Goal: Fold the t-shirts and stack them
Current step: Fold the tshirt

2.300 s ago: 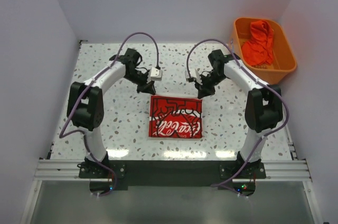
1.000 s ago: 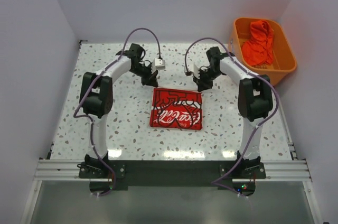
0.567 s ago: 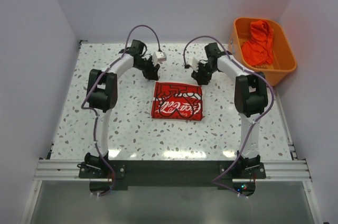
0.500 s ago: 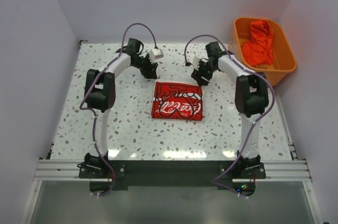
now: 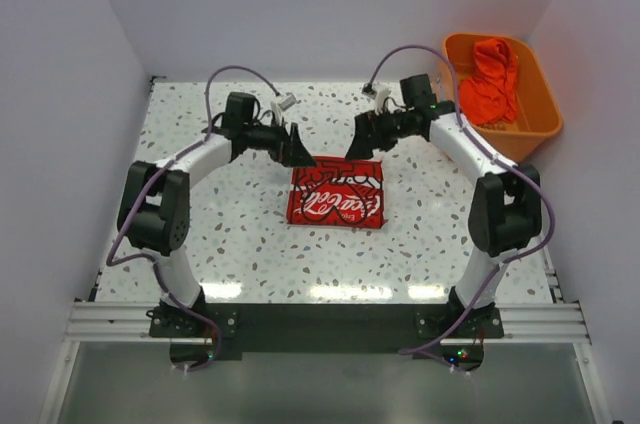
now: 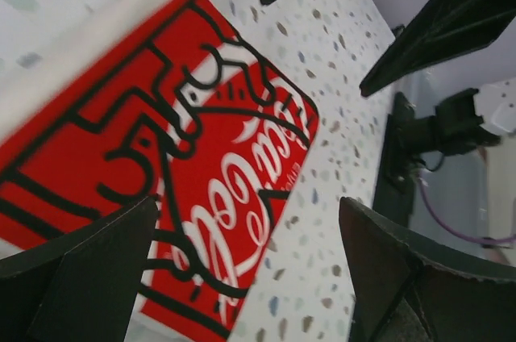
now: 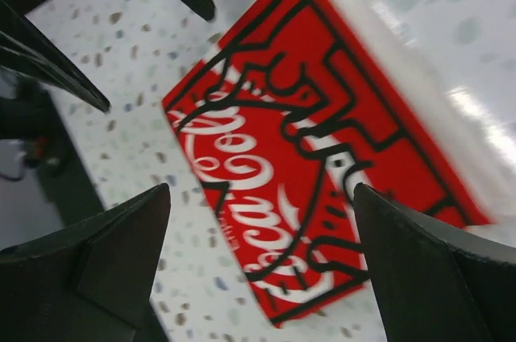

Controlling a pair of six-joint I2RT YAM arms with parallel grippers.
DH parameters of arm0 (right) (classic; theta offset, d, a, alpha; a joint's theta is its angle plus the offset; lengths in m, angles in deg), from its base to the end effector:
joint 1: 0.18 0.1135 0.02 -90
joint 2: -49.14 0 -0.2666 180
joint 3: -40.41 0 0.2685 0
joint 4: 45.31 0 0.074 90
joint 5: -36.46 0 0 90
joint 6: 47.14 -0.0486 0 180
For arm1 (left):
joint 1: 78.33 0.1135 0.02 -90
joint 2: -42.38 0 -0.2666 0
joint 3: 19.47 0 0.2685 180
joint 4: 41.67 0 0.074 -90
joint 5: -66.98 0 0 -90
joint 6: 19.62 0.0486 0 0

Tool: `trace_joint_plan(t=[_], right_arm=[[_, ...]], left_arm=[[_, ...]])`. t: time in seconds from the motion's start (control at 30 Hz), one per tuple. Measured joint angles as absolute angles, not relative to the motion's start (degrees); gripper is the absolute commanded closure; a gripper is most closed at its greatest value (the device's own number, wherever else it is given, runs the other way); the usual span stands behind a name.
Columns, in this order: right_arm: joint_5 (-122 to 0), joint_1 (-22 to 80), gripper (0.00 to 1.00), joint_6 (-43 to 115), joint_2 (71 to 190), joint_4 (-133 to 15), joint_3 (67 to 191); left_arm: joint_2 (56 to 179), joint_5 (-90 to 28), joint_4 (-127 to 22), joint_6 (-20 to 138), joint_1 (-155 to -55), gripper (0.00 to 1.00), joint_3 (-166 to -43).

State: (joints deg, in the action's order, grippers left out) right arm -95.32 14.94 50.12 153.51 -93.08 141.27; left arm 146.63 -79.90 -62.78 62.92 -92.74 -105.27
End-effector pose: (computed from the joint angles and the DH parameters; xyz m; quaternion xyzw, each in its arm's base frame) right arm 0.4000 0.1416 0.2693 -0.2870 0.8417 0.3568 0.2859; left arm 0.3946 -0.1434 0.2229 0.2508 0.7817 -0.4941 0.2861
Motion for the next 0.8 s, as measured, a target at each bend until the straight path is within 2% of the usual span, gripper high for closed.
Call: trace_joint_plan(t=[0.13,0.3,0.47,0.67,0.8], right_arm=[[-101.9,18.7,0.01,41.8,153.9,-91.5,130.6],[-106.9,20.2,0.01,35.7,157.4,-90.8,120.7],[-109.6,17.1,0.01,35.2,161.7,-92.2,119.5],[-109.3,14.3,0.01,38.1,163.4,-97.7,122.1],[-106.0,13.9,0.02,42.4,160.5,-100.9,122.6]], left_arm=[[148.4,-84.7,-62.1,55.5,-95.9,0.00,-98.3],[153.4,-88.3,-64.9,53.4,-97.8,0.00,-97.7],[160.5,-92.1,-70.8,54.8,-96.0,0.00,-97.7],[160.5,-92.9,-74.4,56.1,-91.1,0.00,-97.7],[158.4,-89.9,-79.7,62.8,-90.2,0.00,-99.2]])
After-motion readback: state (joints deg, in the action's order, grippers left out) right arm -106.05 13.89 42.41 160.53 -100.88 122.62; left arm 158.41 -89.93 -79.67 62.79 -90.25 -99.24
